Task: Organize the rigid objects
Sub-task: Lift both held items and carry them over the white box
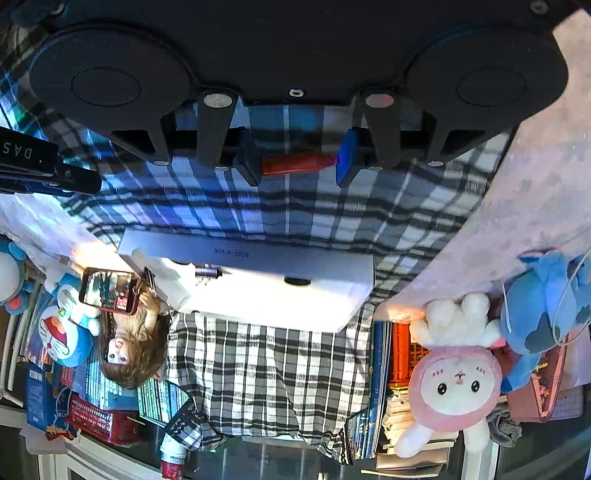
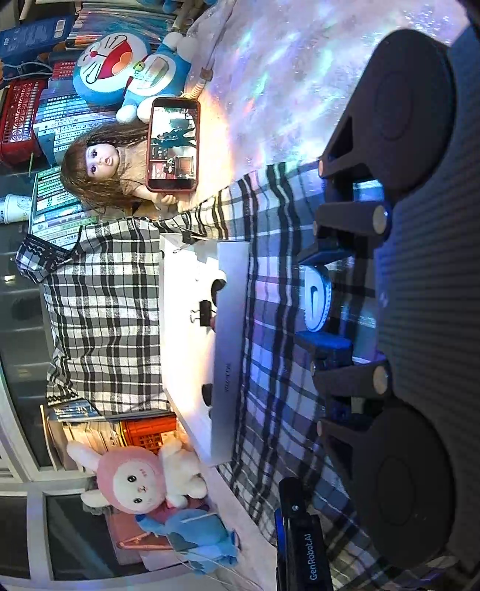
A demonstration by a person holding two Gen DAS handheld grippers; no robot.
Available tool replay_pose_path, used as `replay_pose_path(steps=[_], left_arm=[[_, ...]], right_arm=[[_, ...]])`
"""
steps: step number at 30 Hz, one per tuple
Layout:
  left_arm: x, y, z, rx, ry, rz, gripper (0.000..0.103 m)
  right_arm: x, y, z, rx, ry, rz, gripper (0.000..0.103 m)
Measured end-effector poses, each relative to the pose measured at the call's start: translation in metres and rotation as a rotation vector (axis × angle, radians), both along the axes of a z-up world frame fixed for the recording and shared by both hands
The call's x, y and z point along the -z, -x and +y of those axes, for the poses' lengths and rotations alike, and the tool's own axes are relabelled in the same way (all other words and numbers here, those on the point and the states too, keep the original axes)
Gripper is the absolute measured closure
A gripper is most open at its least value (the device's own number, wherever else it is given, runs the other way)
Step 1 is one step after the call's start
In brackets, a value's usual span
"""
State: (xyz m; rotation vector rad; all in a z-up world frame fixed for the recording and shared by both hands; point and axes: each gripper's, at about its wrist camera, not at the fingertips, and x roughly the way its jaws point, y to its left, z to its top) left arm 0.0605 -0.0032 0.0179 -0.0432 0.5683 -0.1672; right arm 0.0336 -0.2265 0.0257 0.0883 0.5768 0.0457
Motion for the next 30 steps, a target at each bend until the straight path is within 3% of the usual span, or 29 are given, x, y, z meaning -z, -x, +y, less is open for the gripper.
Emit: replay_pose_path(steps=[12,17,23,30], left_arm=[[-0.035,-0.061,-0.001,0.037,0.027,-0.034,0.061],[-0.049,-0.109,-0.001,0.125,0.078,-0.039,0.061],[-0.060,-0.179,-0.012,0.111,0.091,0.049,0.061],[-0.038,-0.238,-0.017,0.065,0.115,0.152,0.061]], right_arm=[[-0.019,-0.054,-0.014,0.047,-0.069,0.014,0.058],[-0.024,-0.089,-0.018,0.057,-0.085,0.053,0.058],[-0.033,-0.144,-0.026,0.079,-0.150,0.131,0.058],[-0.028,-0.200,-0.032,0.094,-0.225,0.212,0.058]])
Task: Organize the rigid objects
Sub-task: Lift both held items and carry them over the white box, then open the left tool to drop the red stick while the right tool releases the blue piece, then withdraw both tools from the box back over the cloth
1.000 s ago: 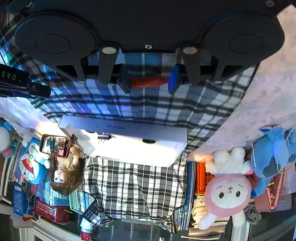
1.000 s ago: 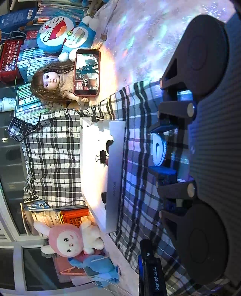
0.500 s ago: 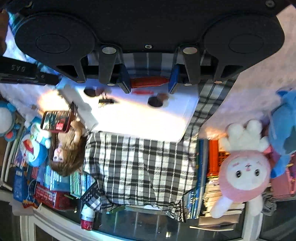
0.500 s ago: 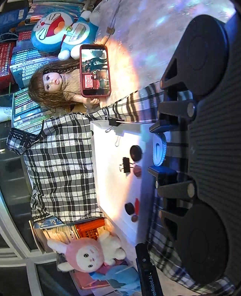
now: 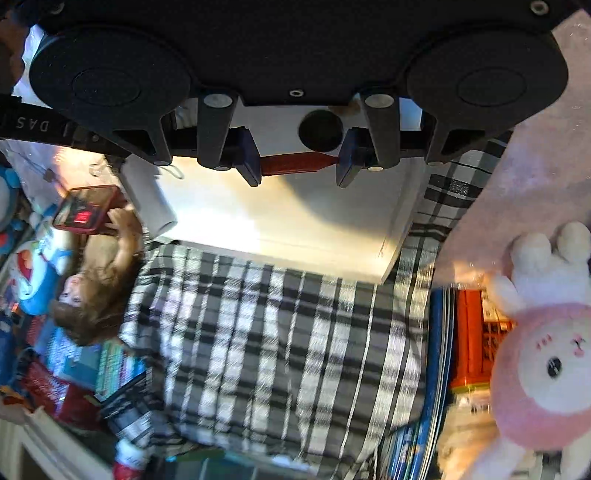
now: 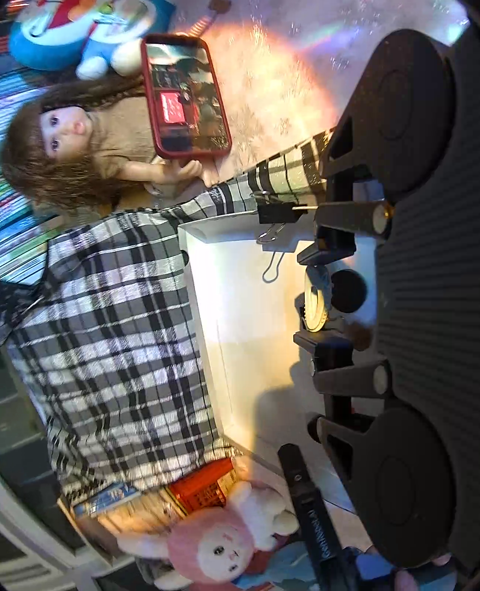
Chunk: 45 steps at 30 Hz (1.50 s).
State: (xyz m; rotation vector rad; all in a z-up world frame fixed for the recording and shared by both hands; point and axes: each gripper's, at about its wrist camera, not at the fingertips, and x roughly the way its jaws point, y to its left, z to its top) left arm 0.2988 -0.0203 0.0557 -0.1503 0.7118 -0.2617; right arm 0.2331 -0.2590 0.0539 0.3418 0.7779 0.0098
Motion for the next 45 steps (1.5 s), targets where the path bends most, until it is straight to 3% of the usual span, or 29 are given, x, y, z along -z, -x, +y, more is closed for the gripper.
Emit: replay_pose_path(steps=[5,11,31,33,37,45], left_arm=[[0.014,-0.024,0.003,-0.026,0.007,0.044,0.061],[0.026,-0.038,0.000,-0.037,-0.056,0.053,0.061],[0.044,-0.031,-0.009,-0.008,-0.128,0.029,0.060],[0.042,-0.028,-0.008,-0.004,-0.118,0.031,0.057],[0.030,-0.014,-0.003,-0.003,-0.099,-0.009,0.031],[0.005,0.027,0.001,0.017,-0.106,-0.079,0.024]], right_arm=[[0.007,-0.021,0.003,0.016,0.026,0.017,0.058],[0.011,-0.037,0.014,-0.013,0.082,0.022,0.057],[0.030,-0.048,0.018,-0.028,0.126,0.041,0.056],[0.031,-0.045,0.019,-0.036,0.131,0.026,0.047],[0.028,-0.032,0.021,-0.065,0.142,-0.017,0.036],[0.009,-0.002,0.025,-0.087,0.152,-0.092,0.025]])
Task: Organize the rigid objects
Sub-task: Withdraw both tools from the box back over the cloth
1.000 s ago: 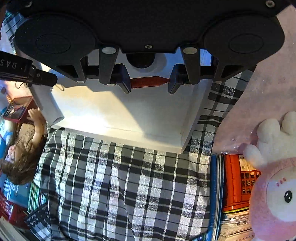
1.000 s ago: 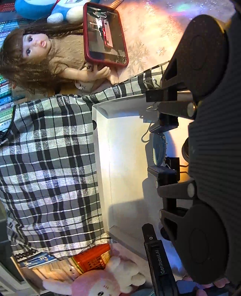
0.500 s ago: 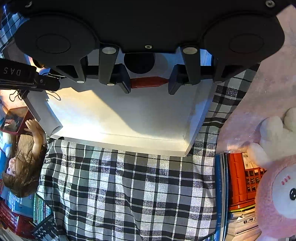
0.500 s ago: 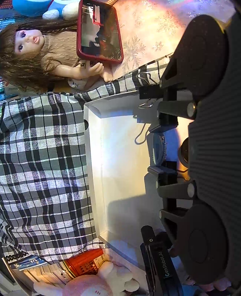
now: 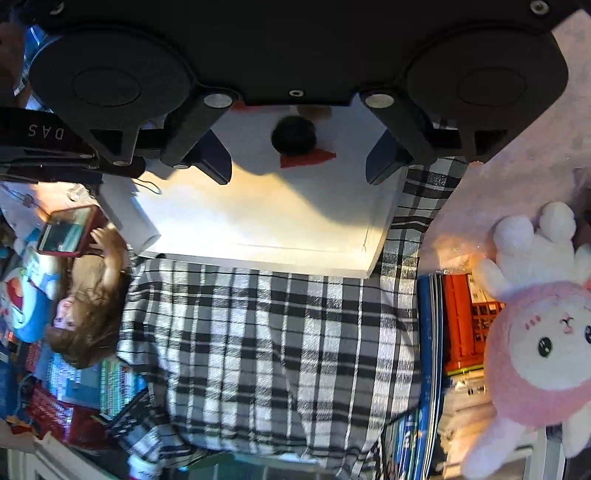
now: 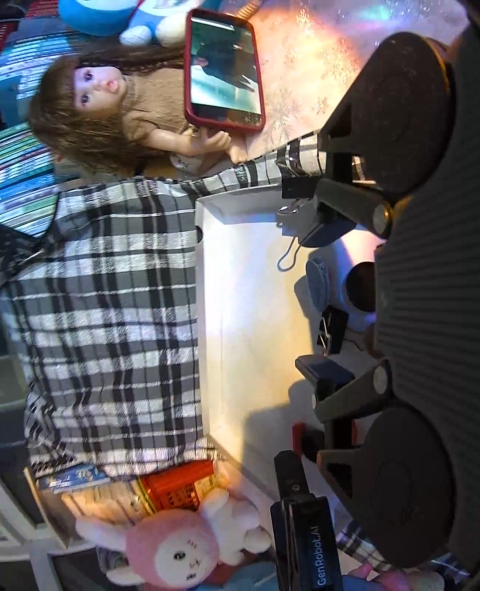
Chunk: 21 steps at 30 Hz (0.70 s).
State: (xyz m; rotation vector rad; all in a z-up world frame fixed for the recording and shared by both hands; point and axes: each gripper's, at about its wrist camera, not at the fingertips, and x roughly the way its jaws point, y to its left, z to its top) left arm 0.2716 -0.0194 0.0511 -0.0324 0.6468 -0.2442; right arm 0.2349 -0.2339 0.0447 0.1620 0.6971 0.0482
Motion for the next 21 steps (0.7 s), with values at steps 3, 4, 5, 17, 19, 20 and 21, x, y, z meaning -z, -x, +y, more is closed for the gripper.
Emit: replay_pose_path(steps=[3,4,5,17,19,20,21], left_arm=[[-0.004,0.022,-0.002,0.016,-0.018,-0.020,0.023],[-0.005,0.028,-0.003,0.025,-0.022,-0.026,0.023],[-0.006,0.035,-0.004,0.033,-0.028,-0.033,0.022],[-0.005,0.128,-0.009,0.052,0.012,-0.051,0.018],[-0.003,0.146,-0.009,0.058,0.017,-0.063,0.016],[-0.001,0.154,-0.010,0.057,0.012,-0.067,0.016],[0.000,0.162,-0.010,0.050,0.007,-0.072,0.016]], right_arm=[[-0.006,0.018,0.003,-0.016,0.018,-0.028,0.021],[-0.008,0.027,0.004,-0.020,0.028,-0.038,0.020],[-0.008,0.034,0.005,-0.022,0.034,-0.048,0.019],[-0.004,0.118,0.011,-0.073,0.063,-0.118,0.016],[-0.003,0.133,0.011,-0.076,0.070,-0.138,0.015],[-0.003,0.140,0.011,-0.078,0.071,-0.147,0.015],[-0.003,0.146,0.011,-0.079,0.070,-0.152,0.014]])
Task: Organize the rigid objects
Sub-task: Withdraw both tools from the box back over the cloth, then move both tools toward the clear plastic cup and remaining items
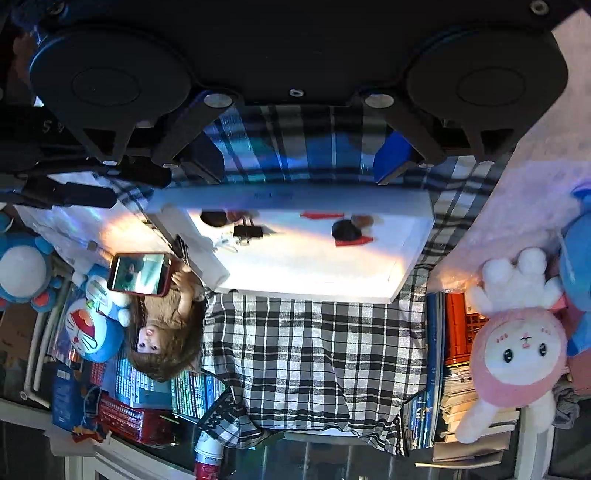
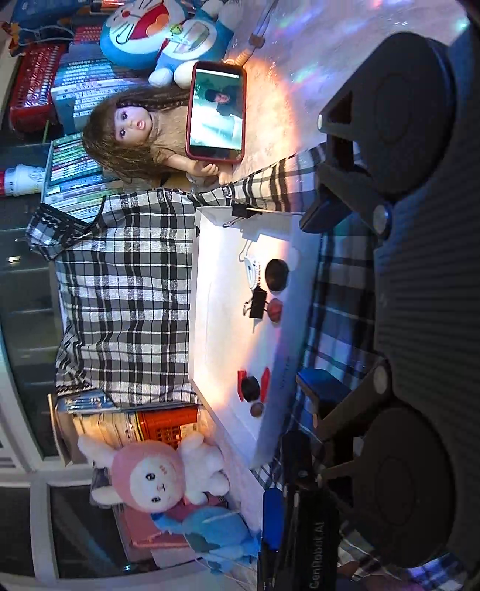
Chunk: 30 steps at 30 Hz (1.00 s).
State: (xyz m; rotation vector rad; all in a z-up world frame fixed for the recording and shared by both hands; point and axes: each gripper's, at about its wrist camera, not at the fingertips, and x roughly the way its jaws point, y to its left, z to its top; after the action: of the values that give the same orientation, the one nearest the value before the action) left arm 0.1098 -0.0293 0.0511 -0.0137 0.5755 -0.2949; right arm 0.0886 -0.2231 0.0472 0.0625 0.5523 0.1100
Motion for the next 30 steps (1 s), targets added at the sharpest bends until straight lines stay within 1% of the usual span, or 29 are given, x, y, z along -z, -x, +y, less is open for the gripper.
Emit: replay_pose_path(steps=[3,8,13,15,19,20,26,30], left_arm=[[0.003,0.024,0.000,-0.010,0.002,-0.023,0.015],[0.010,0.056,0.003,-0.018,0.013,-0.033,0.015],[0.021,0.086,0.010,-0.047,0.024,-0.038,0.015],[0.026,0.094,0.014,-0.055,0.028,-0.032,0.018],[0.034,0.107,0.021,-0.061,0.033,-0.008,0.031],[0.035,0.110,0.021,-0.056,0.028,-0.004,0.036],[0.044,0.127,0.014,-0.009,-0.024,0.001,0.050],[0.048,0.131,0.007,0.034,-0.038,-0.004,0.050]], right_arm=[[0.002,0.020,-0.002,-0.002,-0.010,-0.015,0.014],[0.004,0.052,-0.006,0.018,-0.024,-0.041,0.014],[0.010,0.082,-0.005,0.025,-0.001,-0.055,0.014],[0.014,0.092,-0.003,0.022,0.014,-0.056,0.014],[0.021,0.105,0.004,0.000,0.054,-0.043,0.014],[0.022,0.106,0.006,-0.008,0.062,-0.037,0.014],[0.031,0.111,0.017,-0.047,0.091,-0.010,0.014],[0.034,0.113,0.025,-0.073,0.111,-0.004,0.015]])
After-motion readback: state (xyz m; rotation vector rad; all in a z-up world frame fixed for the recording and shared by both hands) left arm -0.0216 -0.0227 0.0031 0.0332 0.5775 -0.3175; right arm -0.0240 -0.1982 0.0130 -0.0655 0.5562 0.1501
